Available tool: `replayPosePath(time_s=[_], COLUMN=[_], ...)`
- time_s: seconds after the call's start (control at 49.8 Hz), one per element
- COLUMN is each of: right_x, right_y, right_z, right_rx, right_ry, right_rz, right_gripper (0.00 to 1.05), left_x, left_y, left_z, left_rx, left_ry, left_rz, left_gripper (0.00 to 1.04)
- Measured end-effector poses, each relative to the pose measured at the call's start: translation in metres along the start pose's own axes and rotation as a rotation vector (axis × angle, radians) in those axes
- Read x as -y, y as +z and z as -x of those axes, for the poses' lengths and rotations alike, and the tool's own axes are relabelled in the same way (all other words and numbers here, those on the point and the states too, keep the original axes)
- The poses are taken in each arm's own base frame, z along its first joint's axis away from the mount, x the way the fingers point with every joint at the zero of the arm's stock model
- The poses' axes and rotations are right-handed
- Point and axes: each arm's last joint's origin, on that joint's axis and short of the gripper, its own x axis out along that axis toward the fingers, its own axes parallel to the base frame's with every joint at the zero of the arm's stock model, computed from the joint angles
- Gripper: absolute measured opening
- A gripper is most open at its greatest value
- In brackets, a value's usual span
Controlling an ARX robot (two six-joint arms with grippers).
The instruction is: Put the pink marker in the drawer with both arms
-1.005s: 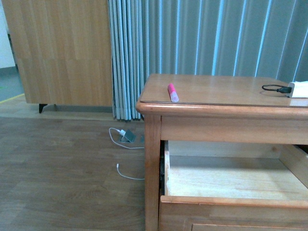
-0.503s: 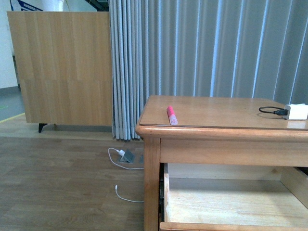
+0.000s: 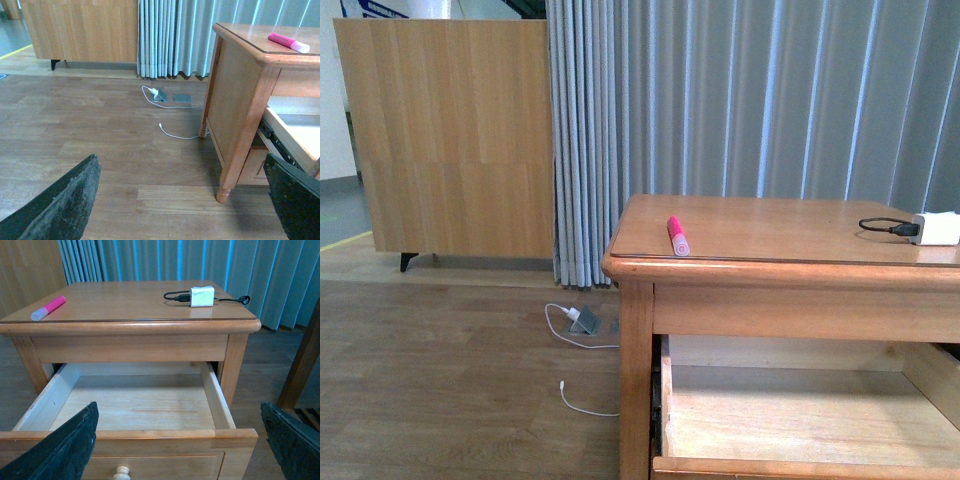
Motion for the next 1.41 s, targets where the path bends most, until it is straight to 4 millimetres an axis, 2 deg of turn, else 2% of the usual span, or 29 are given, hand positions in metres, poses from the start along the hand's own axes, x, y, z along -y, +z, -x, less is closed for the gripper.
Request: replayPosePath(time_s=[0.101, 0.241, 0.342, 0.442, 0.563, 0.623, 0.724, 0.764, 0.864, 0.925, 1.045, 1.226, 1.407], right_x=[0.000, 0.000, 0.000, 0.000, 0.000, 0.000, 0.000, 0.000, 0.000, 0.000, 0.000, 0.000, 0.000], right_y=[0.000, 0.000, 0.000, 0.000, 0.000, 0.000, 0.000, 0.000, 0.000, 0.000, 0.000, 0.000, 0.000], right_z=[0.000, 0.000, 0.000, 0.000, 0.000, 0.000, 0.000, 0.000, 0.000, 0.000, 0.000, 0.000, 0.000], right_rx=[0.000, 0.000, 0.000, 0.000, 0.000, 0.000, 0.000, 0.000, 0.000, 0.000, 0.000, 0.000, 0.000], right_ry=[0.000, 0.000, 0.000, 0.000, 0.000, 0.000, 0.000, 0.000, 0.000, 0.000, 0.000, 0.000, 0.000], right_rz=[0.000, 0.000, 0.000, 0.000, 0.000, 0.000, 0.000, 0.000, 0.000, 0.000, 0.000, 0.000, 0.000], right_gripper=[0.96, 0.96, 0.96, 0.96, 0.96, 0.96, 0.96, 0.96, 0.96, 0.96, 0.96, 0.96, 0.96], left_x=[0.000, 0.005, 0.012, 0.020, 0.027, 0.033, 0.041, 0.050, 0.067, 0.082, 0.109, 0.150, 0.186], left_y=[0.000, -0.002, -0.001, 0.011, 0.039, 0.055, 0.066, 0.073, 0.082, 0.091, 0.103, 0.113, 0.101], left_z=[0.000, -0.004, -0.012, -0.027, -0.058, -0.088, -0.121, -0.143, -0.176, -0.201, -0.237, -0.288, -0.336], left_rx=[0.000, -0.031, -0.080, -0.105, -0.074, -0.069, -0.087, -0.103, -0.113, -0.114, -0.098, -0.092, -0.158], left_ry=[0.000, 0.031, -0.037, -0.100, -0.163, -0.177, -0.190, -0.209, -0.235, -0.257, -0.292, -0.320, -0.318], left_rz=[0.000, 0.158, 0.198, 0.180, 0.135, 0.110, 0.086, 0.079, 0.068, 0.064, 0.036, 0.005, -0.034], left_gripper=[0.99, 0.99, 0.99, 0.99, 0.99, 0.99, 0.99, 0.99, 0.99, 0.99, 0.99, 0.99, 0.99])
